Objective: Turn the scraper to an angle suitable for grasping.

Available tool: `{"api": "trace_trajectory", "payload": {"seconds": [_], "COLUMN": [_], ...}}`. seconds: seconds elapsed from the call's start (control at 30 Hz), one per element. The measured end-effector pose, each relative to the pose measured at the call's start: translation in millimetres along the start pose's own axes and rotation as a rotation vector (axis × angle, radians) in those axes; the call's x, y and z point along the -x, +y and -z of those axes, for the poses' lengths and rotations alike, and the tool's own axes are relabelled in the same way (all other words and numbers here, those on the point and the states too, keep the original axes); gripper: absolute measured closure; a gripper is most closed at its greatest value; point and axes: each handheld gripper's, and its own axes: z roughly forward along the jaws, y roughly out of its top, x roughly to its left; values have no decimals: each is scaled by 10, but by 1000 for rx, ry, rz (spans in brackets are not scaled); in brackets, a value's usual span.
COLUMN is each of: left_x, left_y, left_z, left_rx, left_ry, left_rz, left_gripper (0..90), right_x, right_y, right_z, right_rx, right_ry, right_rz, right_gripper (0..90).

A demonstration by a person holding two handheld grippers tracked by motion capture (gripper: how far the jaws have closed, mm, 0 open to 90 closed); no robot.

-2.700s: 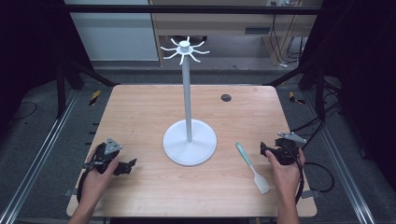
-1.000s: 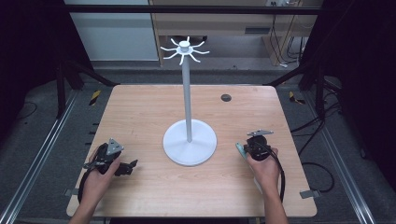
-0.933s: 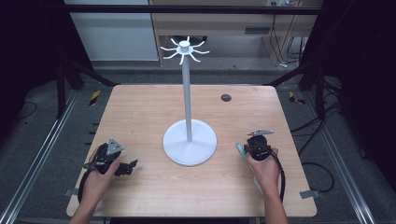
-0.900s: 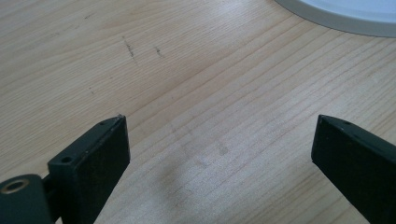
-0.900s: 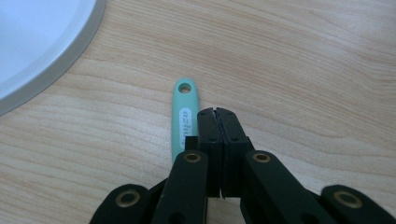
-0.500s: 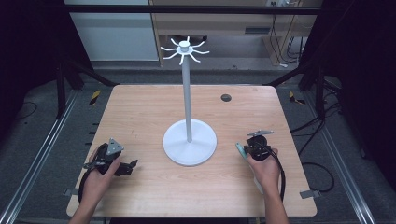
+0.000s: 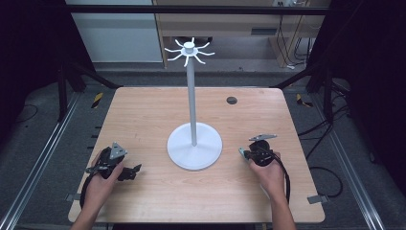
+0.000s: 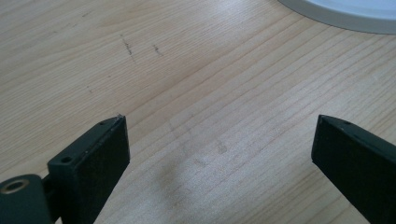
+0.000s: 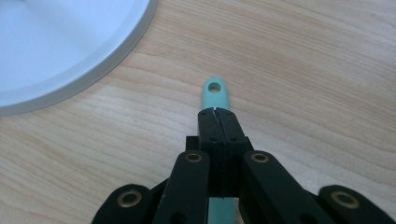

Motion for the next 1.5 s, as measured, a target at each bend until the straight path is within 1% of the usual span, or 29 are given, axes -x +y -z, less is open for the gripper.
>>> {"api": "trace_trajectory", "payload": {"seconds": [0.03, 0.13, 0.2, 0.33, 0.4, 0.53, 0.63, 0.67, 0.73, 0.83, 0.87, 0.9, 1.03, 1.07, 1.17, 1.2, 1.23, 1.3, 1.37, 1.43, 1.47, 1.5], "left_x": [0, 0, 3, 5, 3, 5, 9, 9, 10, 13, 13, 15, 12, 10, 6, 8, 8, 7, 9, 11, 14, 15], "left_y": [0, 0, 1, 2, 0, 2, 3, 3, 4, 2, 3, 4, 2, 2, 1, 0, -1, -3, -4, -4, -3, -3], "left_z": [-1, -3, -4, -2, -4, -4, -5, -6, -6, -10, -10, -10, -9, -8, -4, -5, -4, -1, 1, 3, 4, 2], "left_rx": [0, 0, -1, -2, -1, -3, -4, -4, -4, -6, -6, -5, -4, -5, -5, -1, -1, -2, -4, -6, -4, -3], "left_ry": [-1, -1, -1, -2, -1, -2, -2, -2, -3, -4, -4, -4, -3, -2, -1, 0, 0, 1, 2, 1, 2, 3], "left_rz": [0, 0, 0, 0, 0, -1, -3, -4, -4, -7, -7, -7, -5, -4, -2, 2, 2, 1, -5, -7, -6, -5], "left_gripper": [40, 40, 40, 41, 41, 41, 40, 41, 40, 40, 41, 40, 41, 40, 41, 41, 41, 41, 41, 40, 41, 40], "right_x": [13, 42, 65, 77, 84, 83, 68, 57, 27, -15, -25, -21, -62, -67, -85, -82, -86, -94, -112, -126, -143, -154], "right_y": [1, 2, -5, -16, -17, -18, -17, -17, -17, -18, -17, -21, -30, -31, -25, -18, -9, 11, 31, 43, 67, 80], "right_z": [0, 17, 13, -28, -37, -42, -33, -29, -29, -28, -26, -27, -17, -14, 3, 17, 30, 70, 95, 107, 120, 130], "right_rx": [7, 20, 15, -8, -11, -12, -12, -14, -14, -20, -22, -23, -27, -27, -21, -21, -13, 3, 10, 9, 5, 7], "right_ry": [-11, -35, -45, -55, -59, -53, -38, -26, -2, 24, 33, 42, 73, 73, 67, 50, 40, 46, 36, 36, 21, 17], "right_rz": [4, -19, -28, -17, -22, -27, -20, -22, -1, 9, 2, 13, 13, 21, 20, 33, 34, 29, 47, 50, 69, 72], "right_gripper": [900, 900, 900, 900, 900, 900, 900, 900, 900, 900, 900, 900, 900, 900, 900, 900, 900, 900, 900, 900, 900, 900]}}
